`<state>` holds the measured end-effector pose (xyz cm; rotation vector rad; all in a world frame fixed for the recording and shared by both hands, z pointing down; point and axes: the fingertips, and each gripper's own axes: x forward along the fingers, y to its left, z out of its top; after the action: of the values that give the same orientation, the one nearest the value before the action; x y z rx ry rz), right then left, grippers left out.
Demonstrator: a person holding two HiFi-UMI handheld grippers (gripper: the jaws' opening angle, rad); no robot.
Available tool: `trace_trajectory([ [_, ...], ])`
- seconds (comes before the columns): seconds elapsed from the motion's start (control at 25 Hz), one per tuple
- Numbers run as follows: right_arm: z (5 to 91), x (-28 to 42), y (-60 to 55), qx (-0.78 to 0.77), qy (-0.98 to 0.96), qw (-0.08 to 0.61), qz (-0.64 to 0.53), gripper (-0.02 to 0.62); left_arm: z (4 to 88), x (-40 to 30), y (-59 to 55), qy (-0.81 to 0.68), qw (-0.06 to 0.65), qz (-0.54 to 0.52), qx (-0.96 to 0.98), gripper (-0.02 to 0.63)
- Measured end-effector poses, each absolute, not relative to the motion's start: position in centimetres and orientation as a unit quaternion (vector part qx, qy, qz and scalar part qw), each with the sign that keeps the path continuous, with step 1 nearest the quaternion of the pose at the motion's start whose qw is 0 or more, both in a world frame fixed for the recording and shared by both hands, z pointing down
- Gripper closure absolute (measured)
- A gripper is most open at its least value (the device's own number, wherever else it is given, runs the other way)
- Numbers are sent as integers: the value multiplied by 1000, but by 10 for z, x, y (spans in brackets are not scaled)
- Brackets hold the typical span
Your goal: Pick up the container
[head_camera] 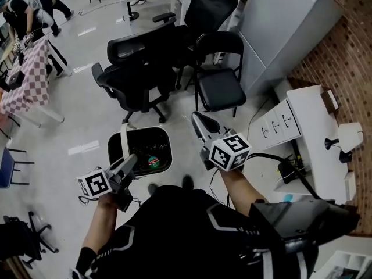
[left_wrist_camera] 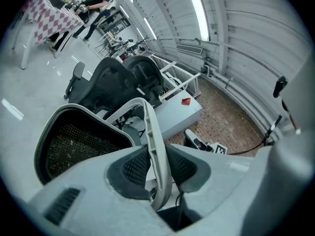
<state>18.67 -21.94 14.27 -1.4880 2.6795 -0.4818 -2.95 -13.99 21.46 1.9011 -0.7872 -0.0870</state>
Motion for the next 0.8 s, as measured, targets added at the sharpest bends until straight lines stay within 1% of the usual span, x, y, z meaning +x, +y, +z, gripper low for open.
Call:
trace_trajectory([
  [0.16,143,192,-222,-491,856,23,-157,586,208,-25,-142,-314,524,-57,790,502],
  [0.32,143,189,-222,-490,859,13,-150,586,210,-27,-143,-323,525,-46,786,502],
  [0.44,142,190,-223,-490,858,13,-153,588,204,-21,-144,-306,532,-63,787,502],
  [0.8,142,196,-224,-501,852,19,-149,588,205,-20,-148,-304,516,-46,799,502],
])
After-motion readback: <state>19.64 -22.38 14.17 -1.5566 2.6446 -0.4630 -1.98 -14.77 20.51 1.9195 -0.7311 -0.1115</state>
